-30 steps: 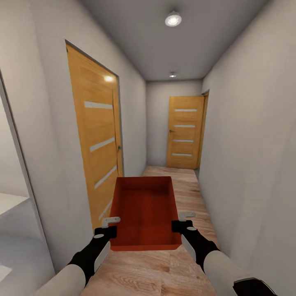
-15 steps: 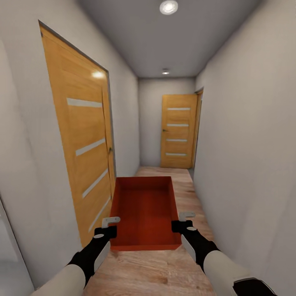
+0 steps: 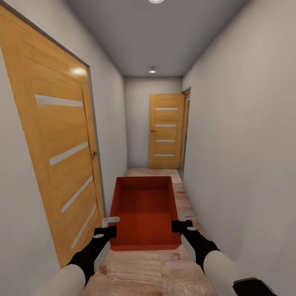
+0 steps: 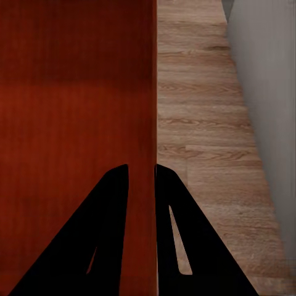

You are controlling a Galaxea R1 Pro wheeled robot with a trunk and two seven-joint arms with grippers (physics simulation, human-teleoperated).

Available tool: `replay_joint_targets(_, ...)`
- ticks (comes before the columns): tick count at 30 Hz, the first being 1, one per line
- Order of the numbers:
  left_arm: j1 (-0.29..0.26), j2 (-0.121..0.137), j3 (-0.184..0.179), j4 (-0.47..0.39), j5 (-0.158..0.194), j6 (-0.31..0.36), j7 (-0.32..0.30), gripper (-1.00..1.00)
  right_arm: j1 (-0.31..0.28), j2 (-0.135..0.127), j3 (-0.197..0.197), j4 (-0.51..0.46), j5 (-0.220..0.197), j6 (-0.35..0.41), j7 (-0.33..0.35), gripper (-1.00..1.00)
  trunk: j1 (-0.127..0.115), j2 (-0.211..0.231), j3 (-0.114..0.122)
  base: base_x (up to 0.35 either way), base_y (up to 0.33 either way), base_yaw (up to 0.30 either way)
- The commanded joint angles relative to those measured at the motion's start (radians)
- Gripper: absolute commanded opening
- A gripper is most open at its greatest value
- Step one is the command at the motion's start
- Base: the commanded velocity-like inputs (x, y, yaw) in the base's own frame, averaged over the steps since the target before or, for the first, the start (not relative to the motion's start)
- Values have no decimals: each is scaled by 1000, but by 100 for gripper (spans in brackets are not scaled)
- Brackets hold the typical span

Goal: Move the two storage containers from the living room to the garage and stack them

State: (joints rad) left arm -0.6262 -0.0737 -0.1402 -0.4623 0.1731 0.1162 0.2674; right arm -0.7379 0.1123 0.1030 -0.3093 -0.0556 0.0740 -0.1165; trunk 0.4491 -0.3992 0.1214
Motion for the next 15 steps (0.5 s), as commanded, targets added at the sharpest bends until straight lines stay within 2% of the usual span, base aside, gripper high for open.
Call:
replay_joint_targets(1,0,62,58,0,13,7,14,-100,-1,-1,-6,-5,5,-13,-5,-100,1,-1,0,324,85,-78)
replay_joint_targets(15,0,61,57,-5,13,7,16,-100,-1,-2,-6,-5,5,-13,-5,-100,1,-1,0,324,85,-6)
